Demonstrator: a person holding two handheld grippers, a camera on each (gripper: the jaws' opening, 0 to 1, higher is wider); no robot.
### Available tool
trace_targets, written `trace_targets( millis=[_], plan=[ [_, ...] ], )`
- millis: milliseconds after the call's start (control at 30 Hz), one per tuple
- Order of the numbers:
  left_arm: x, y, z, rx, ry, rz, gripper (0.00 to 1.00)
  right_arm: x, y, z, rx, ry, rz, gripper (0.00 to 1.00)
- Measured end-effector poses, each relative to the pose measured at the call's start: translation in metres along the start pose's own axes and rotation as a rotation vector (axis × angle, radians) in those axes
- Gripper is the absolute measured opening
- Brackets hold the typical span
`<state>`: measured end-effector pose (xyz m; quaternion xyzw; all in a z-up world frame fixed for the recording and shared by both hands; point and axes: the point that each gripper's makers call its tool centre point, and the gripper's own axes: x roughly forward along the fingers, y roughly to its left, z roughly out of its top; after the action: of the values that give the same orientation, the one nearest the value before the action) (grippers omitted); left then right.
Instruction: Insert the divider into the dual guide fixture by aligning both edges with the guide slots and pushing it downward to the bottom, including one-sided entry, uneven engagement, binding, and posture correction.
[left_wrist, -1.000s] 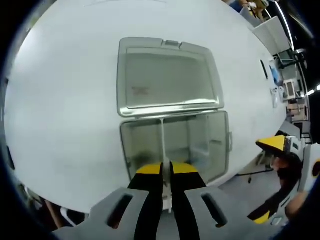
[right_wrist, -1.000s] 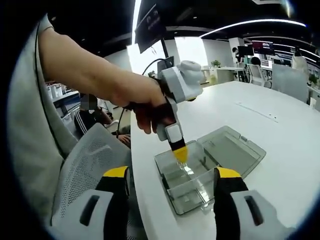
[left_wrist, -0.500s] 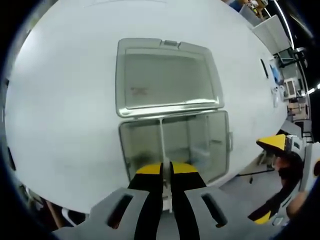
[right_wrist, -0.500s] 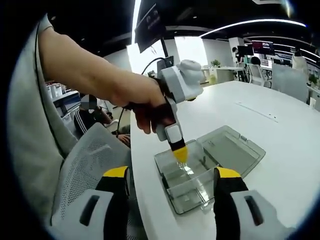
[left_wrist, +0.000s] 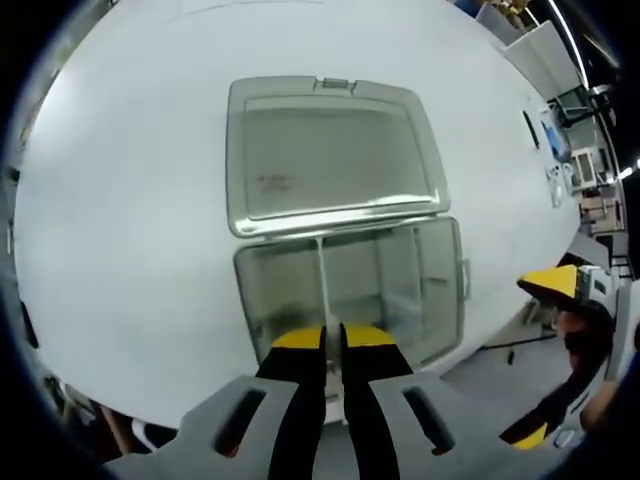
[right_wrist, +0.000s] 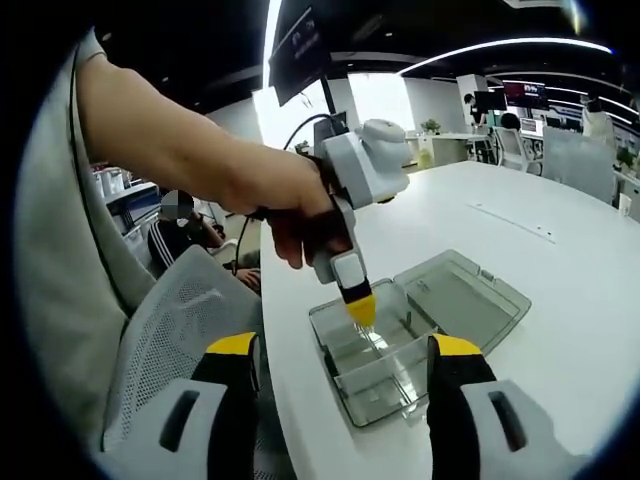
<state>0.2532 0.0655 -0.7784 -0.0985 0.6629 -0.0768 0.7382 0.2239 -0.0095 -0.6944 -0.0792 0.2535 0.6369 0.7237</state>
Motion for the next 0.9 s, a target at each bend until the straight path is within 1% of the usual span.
trace_targets(
  millis=[67,167,233,267,433,900],
  plan=[
    [0.000,0.000,0.001,0.020,0.002,0.015,0.02,0.000,0.000,0.000,-0.003,0.003,0.000,0.65],
    [0.002,-0.003,0.002,0.063,0.008,0.050,0.02,0.000,0.001,0.000,-0.001,0.001,0.001,0.65],
    [0.003,-0.001,0.003,0.096,0.013,0.076,0.02,0.000,0.001,0.000,-0.002,0.001,0.000,0.65],
    [0.004,-0.002,0.003,0.103,0.013,0.079,0.02,0.000,0.001,0.000,0.000,0.000,0.001,0.65],
    [0.007,0.001,0.005,0.112,0.013,0.095,0.02,-0.001,0.000,-0.002,0.004,0.001,-0.003,0.65],
    [0.014,0.001,0.004,0.131,0.021,0.133,0.02,-0.001,0.001,-0.004,0.006,0.008,-0.005,0.65]
  ],
)
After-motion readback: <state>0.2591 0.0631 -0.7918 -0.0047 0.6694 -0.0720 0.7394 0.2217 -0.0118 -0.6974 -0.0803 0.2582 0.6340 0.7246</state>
